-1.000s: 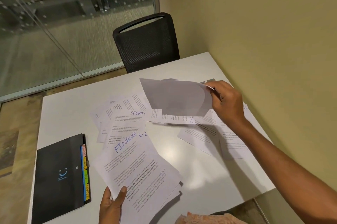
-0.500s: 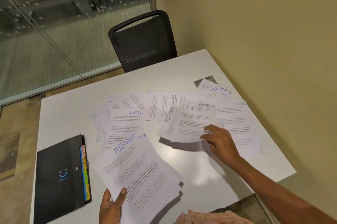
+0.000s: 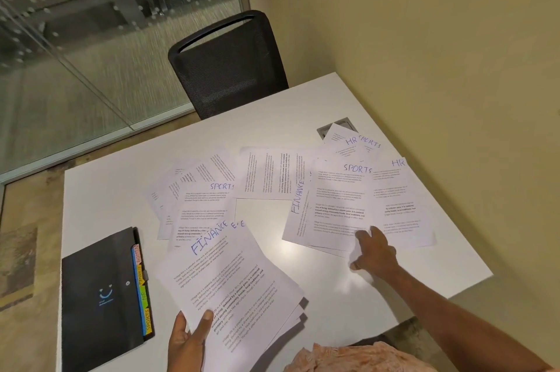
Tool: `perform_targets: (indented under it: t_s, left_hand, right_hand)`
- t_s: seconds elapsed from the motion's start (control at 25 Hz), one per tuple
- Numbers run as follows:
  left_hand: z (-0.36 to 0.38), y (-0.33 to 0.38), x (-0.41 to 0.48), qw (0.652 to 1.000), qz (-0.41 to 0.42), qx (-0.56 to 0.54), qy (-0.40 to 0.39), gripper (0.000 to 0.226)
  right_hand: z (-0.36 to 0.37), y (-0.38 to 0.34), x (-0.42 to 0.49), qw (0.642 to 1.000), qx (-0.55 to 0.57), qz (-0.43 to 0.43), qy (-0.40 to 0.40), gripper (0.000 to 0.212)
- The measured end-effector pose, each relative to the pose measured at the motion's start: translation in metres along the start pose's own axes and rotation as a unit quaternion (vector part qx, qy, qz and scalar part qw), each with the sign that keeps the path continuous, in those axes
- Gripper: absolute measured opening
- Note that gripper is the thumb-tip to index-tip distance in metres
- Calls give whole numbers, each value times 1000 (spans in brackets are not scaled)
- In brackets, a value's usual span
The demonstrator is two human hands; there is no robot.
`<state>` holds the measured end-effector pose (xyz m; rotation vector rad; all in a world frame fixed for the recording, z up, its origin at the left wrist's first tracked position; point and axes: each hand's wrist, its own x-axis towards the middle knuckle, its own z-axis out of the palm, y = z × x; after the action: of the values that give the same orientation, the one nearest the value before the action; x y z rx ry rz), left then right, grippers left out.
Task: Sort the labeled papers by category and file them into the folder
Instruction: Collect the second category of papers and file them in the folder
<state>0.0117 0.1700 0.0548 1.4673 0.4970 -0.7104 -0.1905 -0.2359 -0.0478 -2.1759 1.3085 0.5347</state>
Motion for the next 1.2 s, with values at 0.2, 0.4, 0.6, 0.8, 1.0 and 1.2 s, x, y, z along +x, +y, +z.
perform_targets:
  t_s: [0.2,0.4,0.6,0.8,1.0,1.2]
  left_hand:
    - [4,-1,1,1000,12,-9,7,49]
    - [6,0,1,1000,9,15,16,48]
    - [7,5,-5,999,-23,24,26,50]
    - [0,10,-21,999,-35,15,35,51]
    - [-15,10,-37,999,-36,-2,31,50]
    - [-28,5,-45,999,-34,-2,26,49]
  right_hand:
    - [15,8,-8,993,13,2,118,86]
    - [25,-14,-14,961,-162,-197,111,64]
    - [31,-97,-4,936,-212,-268,87,29]
    - [45,-155,17,931,-241,-271,49,50]
    - [58,-164,21,939,-237,-243,50,59]
    - [57,-172,26,946,-208,-234,80,56]
